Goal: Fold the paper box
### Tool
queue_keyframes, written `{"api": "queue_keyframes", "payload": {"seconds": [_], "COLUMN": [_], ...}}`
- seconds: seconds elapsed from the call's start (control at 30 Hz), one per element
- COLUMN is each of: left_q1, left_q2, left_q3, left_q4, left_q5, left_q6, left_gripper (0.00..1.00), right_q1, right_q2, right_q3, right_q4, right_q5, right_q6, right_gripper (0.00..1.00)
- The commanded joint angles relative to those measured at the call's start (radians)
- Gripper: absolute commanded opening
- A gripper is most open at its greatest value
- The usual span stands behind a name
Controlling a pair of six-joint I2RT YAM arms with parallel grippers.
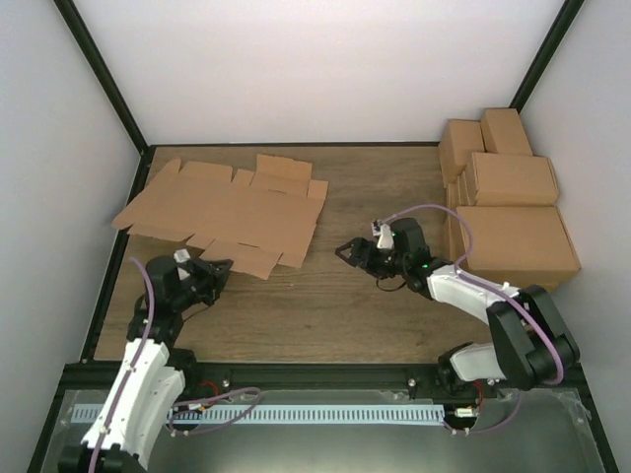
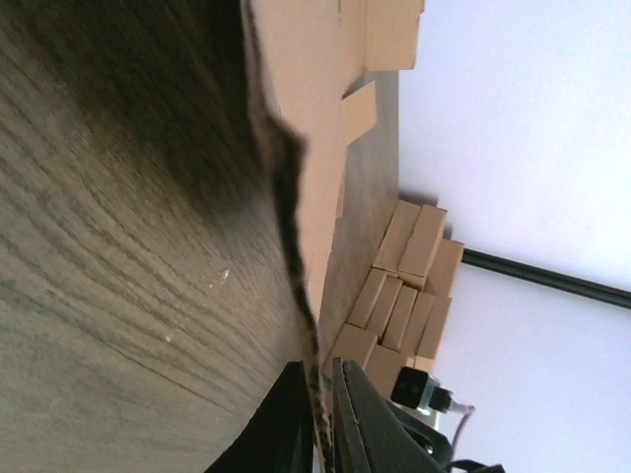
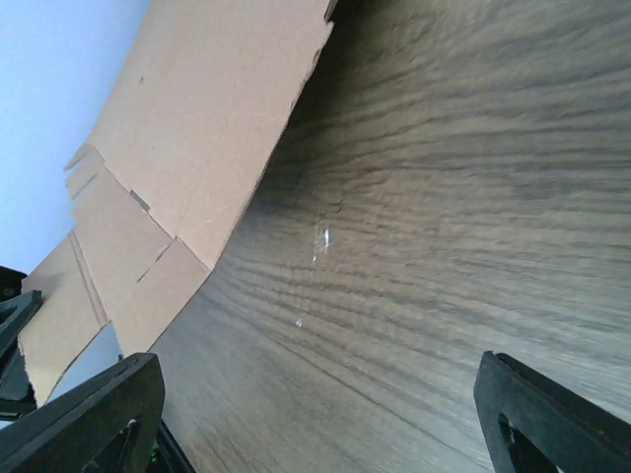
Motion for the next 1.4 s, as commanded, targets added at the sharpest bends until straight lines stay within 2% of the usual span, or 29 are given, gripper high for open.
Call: {"api": "queue_keyframes", "payload": {"seconds": [0.0, 0.07, 0.3, 0.7, 0.93, 1.23, 1.37], "left_q1": [-0.004, -0.004, -0.004, -0.004, -0.004, -0.004, -0.004], "left_q2": [-0.112, -0.153, -0.218, -0.239, -0.238, -0.222, -0.212], "left_q3": [-0.028, -0.047, -0.071, -0.069, -0.066, -0.045, -0.029], "left_q4": [-0.120, -0.139, -0.186, -0.215, -0.217, -0.217, -0.206], "left_q5": [0.007, 0.014, 0.028, 0.034, 0.034, 0.021, 0.022], "left_q6": [-0.072, -0.083, -0.095, -0.089, -0.090, -0.086, -0.074], "left_gripper": [0.08, 0.08, 0.08, 0.08, 0.08, 0.08, 0.08], "right_q1": [0.085, 0.114, 0.127, 0.141, 0.150, 0.153, 0.153], "right_q2": [0.059, 0.102, 0.257, 0.503, 0.597, 0.614, 0.597], "right_q3": [0.098, 0.129, 0.150, 0.298, 0.346, 0.354, 0.366], "right_q4": [0.051, 0.055, 0.205, 0.279, 0.294, 0.361, 0.352], "right_q5": [0.022, 0.052, 0.023, -0.075, -0.096, -0.131, -0.130], "right_q6": [0.074, 0.100, 0.261, 0.365, 0.367, 0.367, 0.347], "right_gripper": [0.88, 0.87, 0.72, 0.70, 0.61, 0.38, 0.18]}}
